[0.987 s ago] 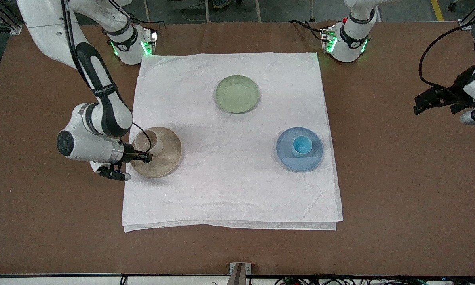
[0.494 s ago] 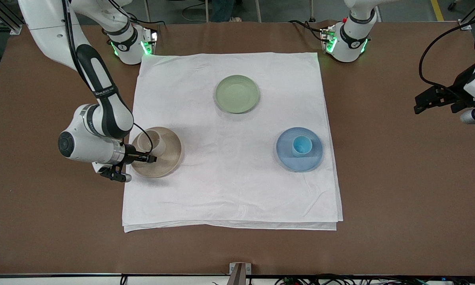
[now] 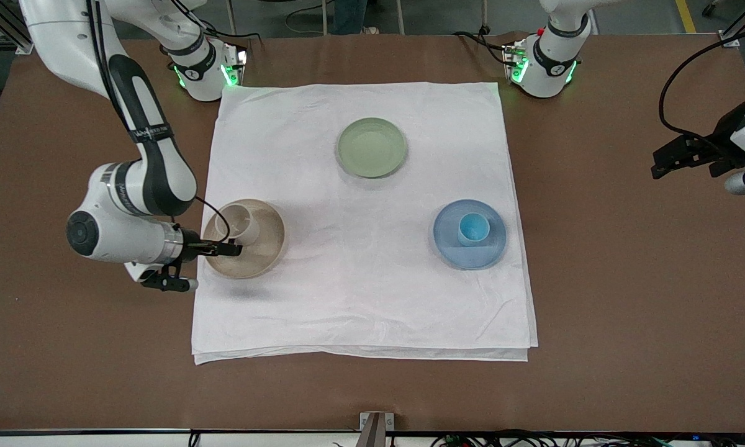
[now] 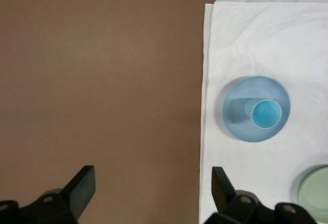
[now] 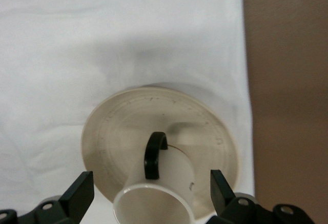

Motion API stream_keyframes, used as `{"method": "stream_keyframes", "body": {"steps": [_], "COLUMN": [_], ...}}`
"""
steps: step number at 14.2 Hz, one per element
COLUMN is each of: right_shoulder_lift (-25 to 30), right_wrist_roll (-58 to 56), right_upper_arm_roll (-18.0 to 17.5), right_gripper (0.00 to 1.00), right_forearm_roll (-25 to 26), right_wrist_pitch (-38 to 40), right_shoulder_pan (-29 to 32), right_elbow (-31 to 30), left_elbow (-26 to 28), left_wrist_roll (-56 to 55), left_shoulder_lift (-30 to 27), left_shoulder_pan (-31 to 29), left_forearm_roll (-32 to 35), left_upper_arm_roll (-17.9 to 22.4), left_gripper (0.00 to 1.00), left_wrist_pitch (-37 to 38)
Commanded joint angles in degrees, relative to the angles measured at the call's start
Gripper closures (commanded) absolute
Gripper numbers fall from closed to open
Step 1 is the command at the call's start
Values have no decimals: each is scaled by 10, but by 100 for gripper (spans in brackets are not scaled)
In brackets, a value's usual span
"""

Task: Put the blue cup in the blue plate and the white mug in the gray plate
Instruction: 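Open the right gripper and lift it away from the mug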

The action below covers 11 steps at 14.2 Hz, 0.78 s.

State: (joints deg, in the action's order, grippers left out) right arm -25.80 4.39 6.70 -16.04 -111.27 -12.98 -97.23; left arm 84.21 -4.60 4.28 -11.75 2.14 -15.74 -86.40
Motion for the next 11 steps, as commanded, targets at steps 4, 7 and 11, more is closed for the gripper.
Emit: {"method": "stream_keyframes", "body": {"steps": [4, 7, 11], "right_shoulder_lift": [38, 68, 95], "right_wrist_roll": [-81, -93, -91], "right_upper_arm_roll": [45, 62, 75], "right_gripper": [0, 0, 0], "right_forearm_roll": [99, 108, 133], "right_wrist_pitch": [163, 205, 229], "right_shoulder_pan": [36, 65, 66], "right_elbow": [126, 131, 162], "left_elbow": [10, 17, 34], "left_wrist_roll": [13, 2, 2], "left_shoulder_lift": [-23, -34, -46], "left_shoulder_pan": [-6, 35, 135], "left_forearm_roll": [-8, -19, -21], "left_upper_arm_roll": [-7, 13, 126], "left_gripper": [0, 0, 0], "left_wrist_pitch": [7, 20, 20]}}
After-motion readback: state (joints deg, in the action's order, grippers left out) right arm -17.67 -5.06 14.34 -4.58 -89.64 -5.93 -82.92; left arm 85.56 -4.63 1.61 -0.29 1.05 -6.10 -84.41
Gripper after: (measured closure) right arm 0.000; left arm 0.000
